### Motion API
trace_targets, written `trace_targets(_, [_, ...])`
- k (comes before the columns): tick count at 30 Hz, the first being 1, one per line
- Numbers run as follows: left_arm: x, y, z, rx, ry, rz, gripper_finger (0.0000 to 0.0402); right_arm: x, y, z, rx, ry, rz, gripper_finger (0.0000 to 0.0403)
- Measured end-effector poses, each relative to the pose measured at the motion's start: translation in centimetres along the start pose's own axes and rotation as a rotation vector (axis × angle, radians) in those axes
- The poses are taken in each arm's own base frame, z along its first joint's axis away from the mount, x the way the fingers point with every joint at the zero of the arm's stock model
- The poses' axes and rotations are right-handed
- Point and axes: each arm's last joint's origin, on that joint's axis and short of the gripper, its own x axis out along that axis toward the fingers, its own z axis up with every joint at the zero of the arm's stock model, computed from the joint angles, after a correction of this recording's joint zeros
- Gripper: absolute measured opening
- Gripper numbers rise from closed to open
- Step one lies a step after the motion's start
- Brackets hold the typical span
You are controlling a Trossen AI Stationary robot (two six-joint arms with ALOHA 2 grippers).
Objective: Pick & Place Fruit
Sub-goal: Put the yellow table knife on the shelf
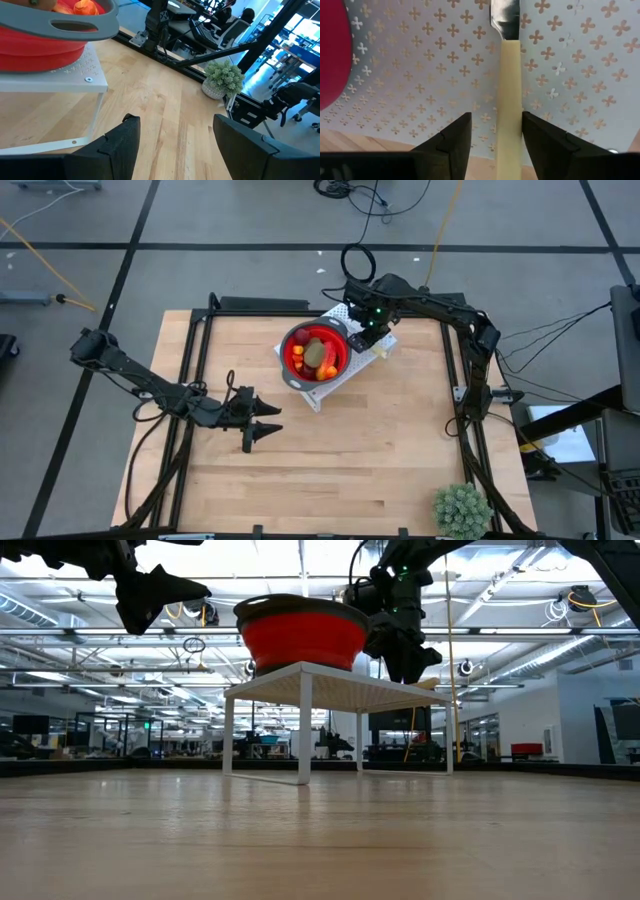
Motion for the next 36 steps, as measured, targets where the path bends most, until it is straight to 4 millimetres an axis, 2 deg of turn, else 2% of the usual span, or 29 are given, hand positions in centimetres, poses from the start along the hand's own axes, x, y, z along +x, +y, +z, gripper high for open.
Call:
trace_targets(31, [0.00,-0.02,-0.01,-0.002,0.004,-0.006,0.0250,-0.67,0.12,-0.24,-0.012,-0.038,0.011,0.0167])
trace_targets(36, [0.00,-0.03,-0.01,-0.005,0.004,-0.007,0.0250,-0.73,-0.08,-0.22,-0.012,-0.052,-0.039,0.0167])
